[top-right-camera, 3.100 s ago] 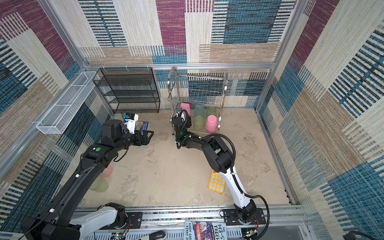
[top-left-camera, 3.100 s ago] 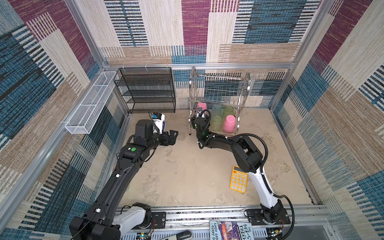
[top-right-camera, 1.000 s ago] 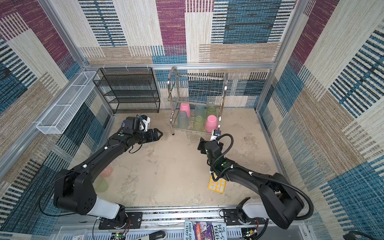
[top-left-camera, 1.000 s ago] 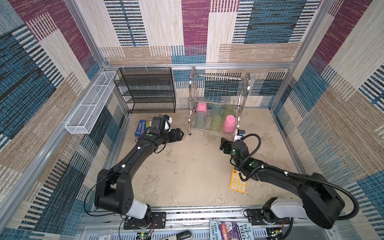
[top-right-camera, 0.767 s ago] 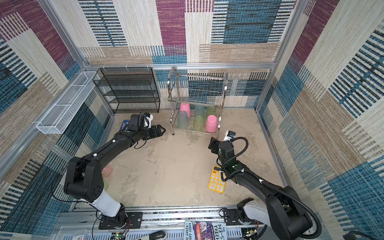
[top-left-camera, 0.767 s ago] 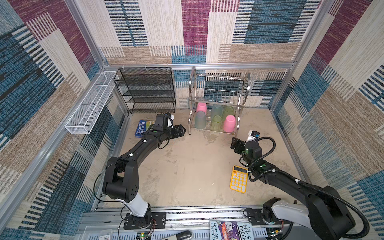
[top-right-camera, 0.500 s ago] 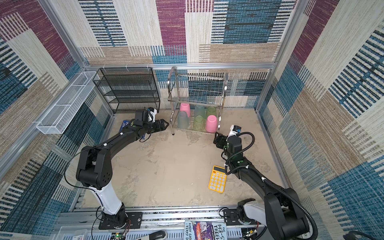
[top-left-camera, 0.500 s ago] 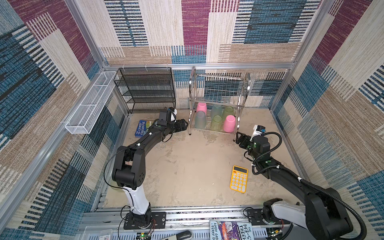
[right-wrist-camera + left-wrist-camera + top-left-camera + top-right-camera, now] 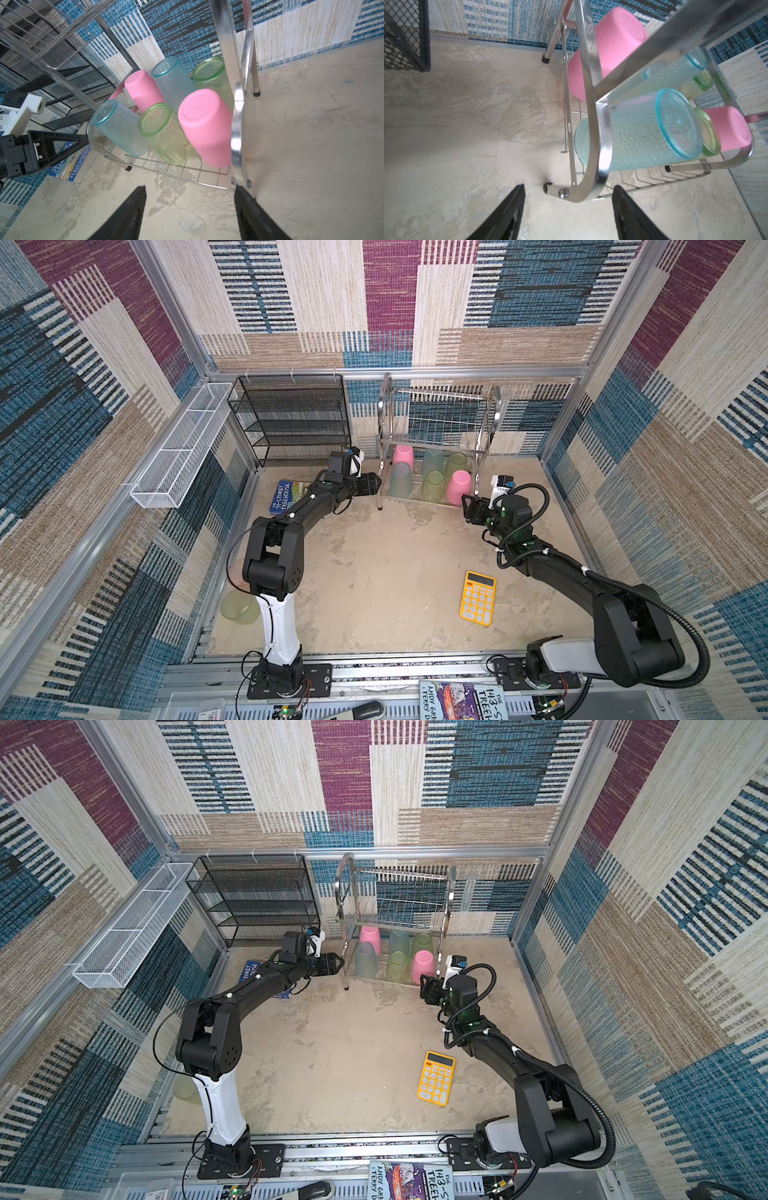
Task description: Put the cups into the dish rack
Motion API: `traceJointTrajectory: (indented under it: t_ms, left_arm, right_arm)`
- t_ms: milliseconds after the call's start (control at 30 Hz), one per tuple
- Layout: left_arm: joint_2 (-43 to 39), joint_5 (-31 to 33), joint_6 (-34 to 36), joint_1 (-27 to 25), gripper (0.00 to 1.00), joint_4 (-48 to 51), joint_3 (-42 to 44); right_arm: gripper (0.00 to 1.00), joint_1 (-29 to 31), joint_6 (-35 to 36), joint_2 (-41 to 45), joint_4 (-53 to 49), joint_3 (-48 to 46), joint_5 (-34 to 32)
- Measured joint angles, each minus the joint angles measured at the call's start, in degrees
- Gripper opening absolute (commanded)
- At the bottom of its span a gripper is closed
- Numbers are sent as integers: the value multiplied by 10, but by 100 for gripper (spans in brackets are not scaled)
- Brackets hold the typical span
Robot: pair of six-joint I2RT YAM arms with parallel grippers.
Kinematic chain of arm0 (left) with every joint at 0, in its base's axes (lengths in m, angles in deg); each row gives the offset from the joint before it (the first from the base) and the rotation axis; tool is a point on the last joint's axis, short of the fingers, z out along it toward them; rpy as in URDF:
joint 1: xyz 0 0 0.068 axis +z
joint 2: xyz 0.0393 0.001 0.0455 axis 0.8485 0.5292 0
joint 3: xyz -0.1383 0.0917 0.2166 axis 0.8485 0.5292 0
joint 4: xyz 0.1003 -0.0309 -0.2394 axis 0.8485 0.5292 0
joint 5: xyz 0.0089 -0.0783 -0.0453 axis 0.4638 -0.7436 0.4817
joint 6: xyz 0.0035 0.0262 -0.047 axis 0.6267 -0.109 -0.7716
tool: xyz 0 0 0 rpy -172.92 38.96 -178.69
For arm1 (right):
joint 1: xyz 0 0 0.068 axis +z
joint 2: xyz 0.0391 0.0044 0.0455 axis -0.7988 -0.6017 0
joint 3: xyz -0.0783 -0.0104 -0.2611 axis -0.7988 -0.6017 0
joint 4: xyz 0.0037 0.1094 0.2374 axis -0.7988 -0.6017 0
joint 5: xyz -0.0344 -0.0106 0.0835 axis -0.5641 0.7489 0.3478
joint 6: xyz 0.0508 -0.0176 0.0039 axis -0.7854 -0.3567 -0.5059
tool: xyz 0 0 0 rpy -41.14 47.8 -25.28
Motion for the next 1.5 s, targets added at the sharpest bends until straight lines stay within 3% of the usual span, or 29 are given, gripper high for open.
traceJointTrajectory:
  t_ms: [133,200,333,700,1033,1500]
  left_arm:
    - [6,16,24,-11,63,-4,0]
    - [10,26,31,-17,54,-5,-2]
    - [26,47,38,-22,47,-5,-20]
    - [43,85,42,-26,20,0,-50]
    - [12,117,55,-36,14,-18,-3]
    - [-108,142,30,-42,11,-16,139]
  right_arm:
    - [61,0,10,-23,-4,22,-1]
    - [59,0,14,-34,-6,33,-2]
    - [56,0,17,-51,-13,52,-9]
    - [55,0,23,-56,-41,62,-47]
    - [55,0,20,-47,-47,49,-53]
    - [56,0,18,-14,-53,18,-40]
